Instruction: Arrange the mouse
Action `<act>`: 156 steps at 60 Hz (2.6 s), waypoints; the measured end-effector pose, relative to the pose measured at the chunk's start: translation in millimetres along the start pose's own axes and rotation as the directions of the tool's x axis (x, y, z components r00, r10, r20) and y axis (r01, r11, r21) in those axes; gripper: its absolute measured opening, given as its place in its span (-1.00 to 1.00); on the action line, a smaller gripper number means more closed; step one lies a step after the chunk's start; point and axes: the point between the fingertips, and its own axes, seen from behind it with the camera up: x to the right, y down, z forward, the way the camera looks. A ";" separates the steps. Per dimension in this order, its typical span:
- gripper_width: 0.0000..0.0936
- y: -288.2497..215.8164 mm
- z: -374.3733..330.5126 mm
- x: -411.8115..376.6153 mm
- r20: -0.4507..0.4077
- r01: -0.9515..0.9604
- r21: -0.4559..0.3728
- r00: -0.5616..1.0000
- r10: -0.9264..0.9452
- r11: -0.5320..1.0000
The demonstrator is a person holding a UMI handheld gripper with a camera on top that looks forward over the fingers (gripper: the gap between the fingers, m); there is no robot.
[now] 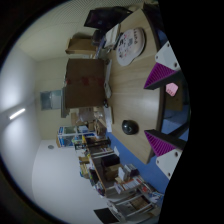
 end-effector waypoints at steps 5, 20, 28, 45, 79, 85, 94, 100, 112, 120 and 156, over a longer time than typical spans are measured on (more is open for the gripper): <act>0.76 -4.8 45.2 -15.4 -0.027 -0.003 0.017 1.000 0.004 1.000; 0.75 -8.5 157.7 -63.1 -0.064 -0.017 -0.029 0.998 0.015 0.999; 0.76 -16.6 194.9 -68.5 -0.107 0.016 -0.042 0.994 -0.021 0.999; 0.17 -11.2 232.0 -72.9 -0.112 0.012 -0.066 0.994 -0.019 0.998; -0.17 -164.8 112.6 22.3 -0.098 0.082 0.266 0.994 -0.057 0.961; -0.17 -206.1 67.5 120.6 -0.222 0.116 0.323 0.974 -0.044 0.939; -0.17 -176.6 64.5 271.0 -0.340 0.067 0.228 0.940 0.015 0.971; -0.17 -117.6 105.0 323.7 -0.317 -0.014 0.102 0.947 0.046 0.995; -0.15 -39.9 148.1 369.4 -0.335 -0.047 -0.090 0.942 0.015 0.995; -0.07 -19.1 158.1 366.3 -0.317 -0.061 -0.157 0.948 0.008 0.986; 0.79 -34.1 35.0 318.7 -0.213 -0.104 -0.026 0.972 0.096 0.994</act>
